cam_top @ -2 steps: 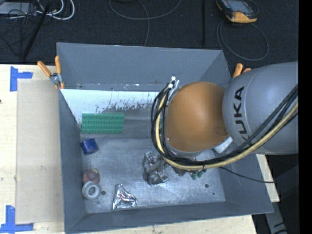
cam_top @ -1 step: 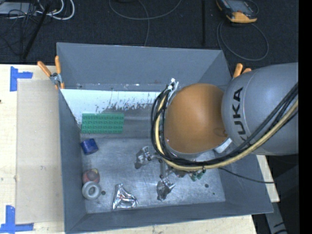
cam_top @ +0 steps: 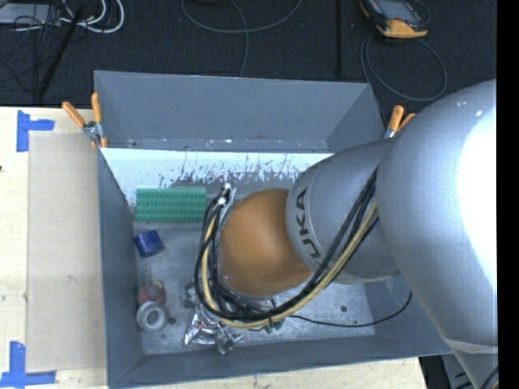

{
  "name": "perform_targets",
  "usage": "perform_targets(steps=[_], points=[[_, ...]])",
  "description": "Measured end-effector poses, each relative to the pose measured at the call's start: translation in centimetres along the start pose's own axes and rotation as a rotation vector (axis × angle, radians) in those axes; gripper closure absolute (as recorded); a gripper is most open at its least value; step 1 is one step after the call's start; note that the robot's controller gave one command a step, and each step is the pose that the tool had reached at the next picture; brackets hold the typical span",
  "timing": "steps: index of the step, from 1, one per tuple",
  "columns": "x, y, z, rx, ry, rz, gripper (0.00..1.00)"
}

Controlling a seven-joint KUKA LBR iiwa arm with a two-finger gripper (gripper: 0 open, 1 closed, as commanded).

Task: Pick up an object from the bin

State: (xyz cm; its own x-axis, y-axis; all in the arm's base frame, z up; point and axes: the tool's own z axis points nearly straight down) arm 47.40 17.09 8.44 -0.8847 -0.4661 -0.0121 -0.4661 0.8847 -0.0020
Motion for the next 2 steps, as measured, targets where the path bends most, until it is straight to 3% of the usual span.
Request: perform_targets(steps=[1, 2], points=[[0.3, 0.1, 0.0, -0.002, 0.012, 0.002, 1.0], [-0.5, -2.8, -15.9, 0.0, 0.004, -0.039, 1.0]])
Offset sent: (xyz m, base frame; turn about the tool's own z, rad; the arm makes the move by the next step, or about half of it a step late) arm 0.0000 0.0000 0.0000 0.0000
